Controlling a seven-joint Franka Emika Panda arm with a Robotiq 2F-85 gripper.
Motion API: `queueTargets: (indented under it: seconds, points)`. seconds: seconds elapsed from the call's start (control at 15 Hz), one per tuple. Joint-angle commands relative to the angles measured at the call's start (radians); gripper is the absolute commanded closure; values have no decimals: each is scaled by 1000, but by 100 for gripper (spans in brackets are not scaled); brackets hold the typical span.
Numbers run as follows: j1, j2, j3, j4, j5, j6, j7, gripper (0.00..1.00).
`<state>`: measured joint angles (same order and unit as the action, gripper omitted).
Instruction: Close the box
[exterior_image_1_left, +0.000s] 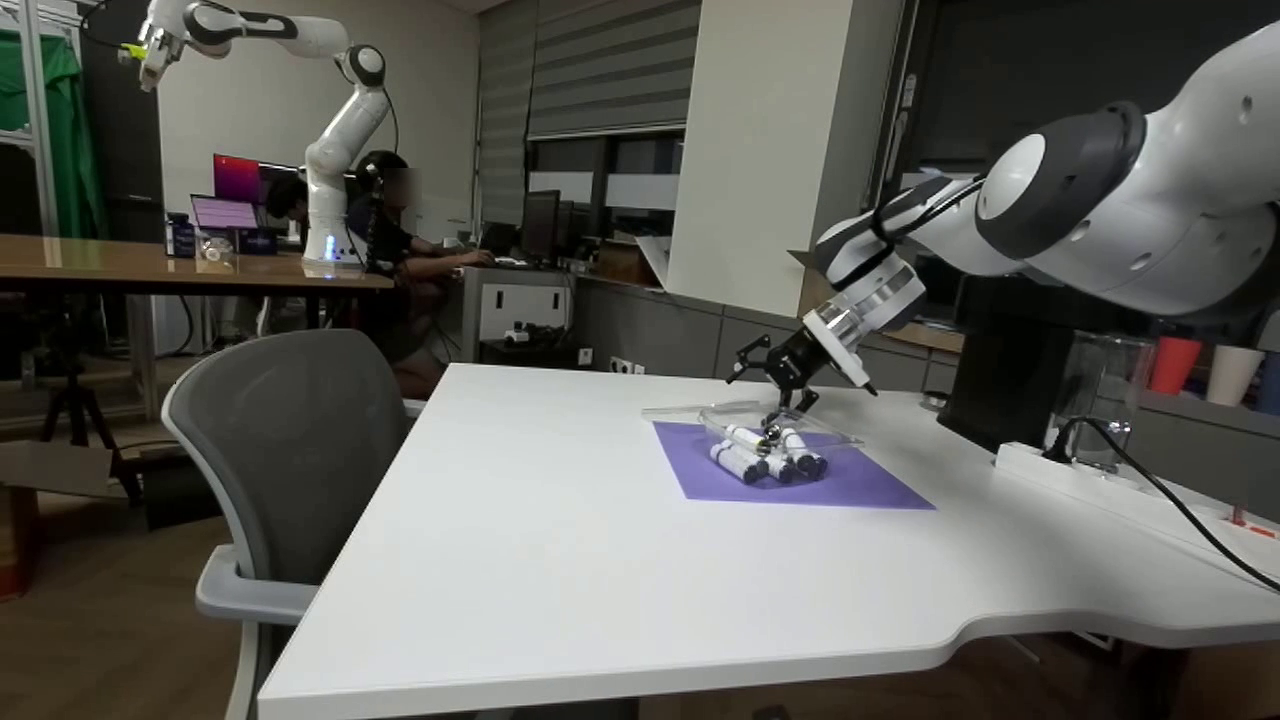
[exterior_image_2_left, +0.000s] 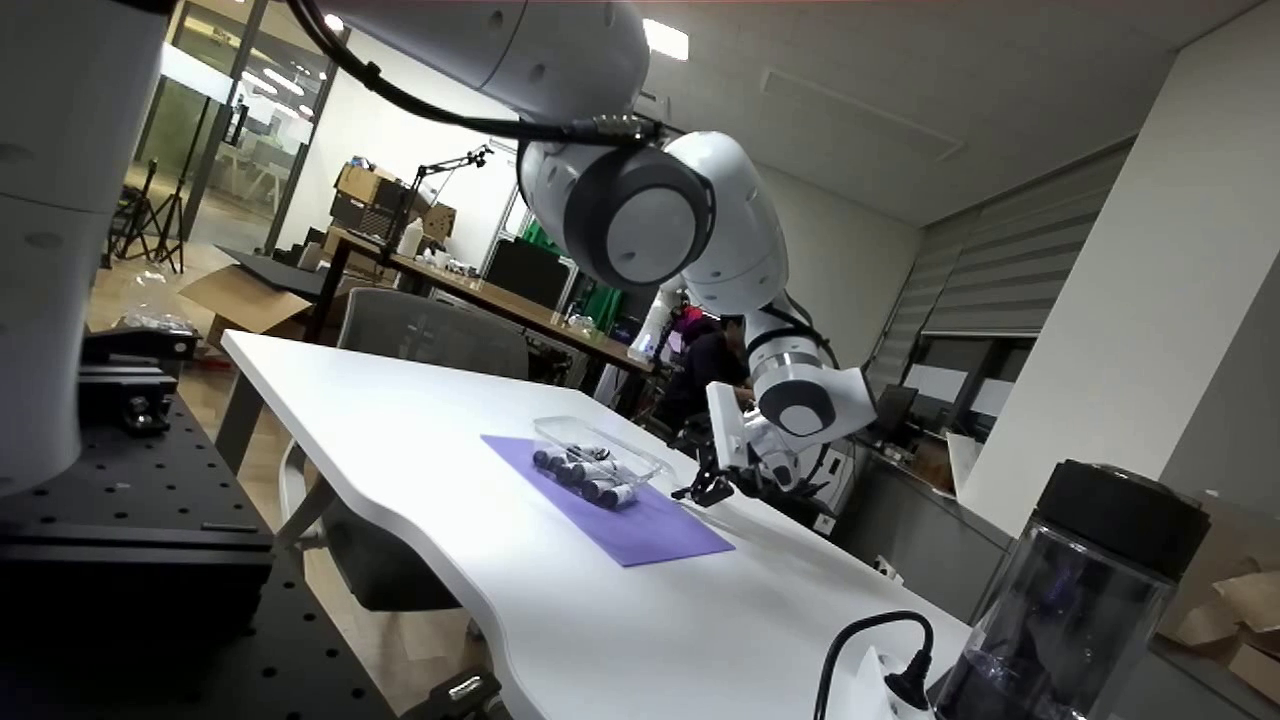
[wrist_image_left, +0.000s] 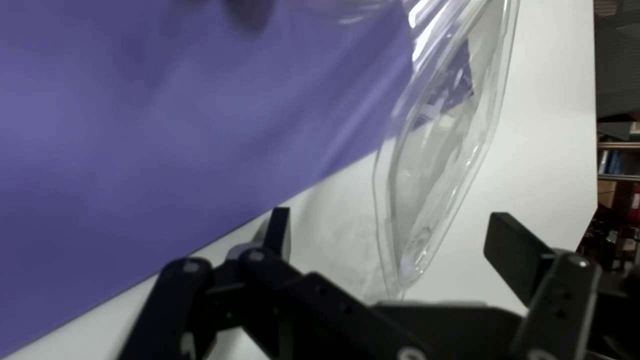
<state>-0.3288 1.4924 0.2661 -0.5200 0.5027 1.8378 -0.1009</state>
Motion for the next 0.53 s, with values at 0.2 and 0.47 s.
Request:
queueTargets:
  seconds: [0.2,0.47]
  points:
    - [-18,0,70,-65,152,161,-158,0]
    - [-47,0,116,-72,308,192,-206,0]
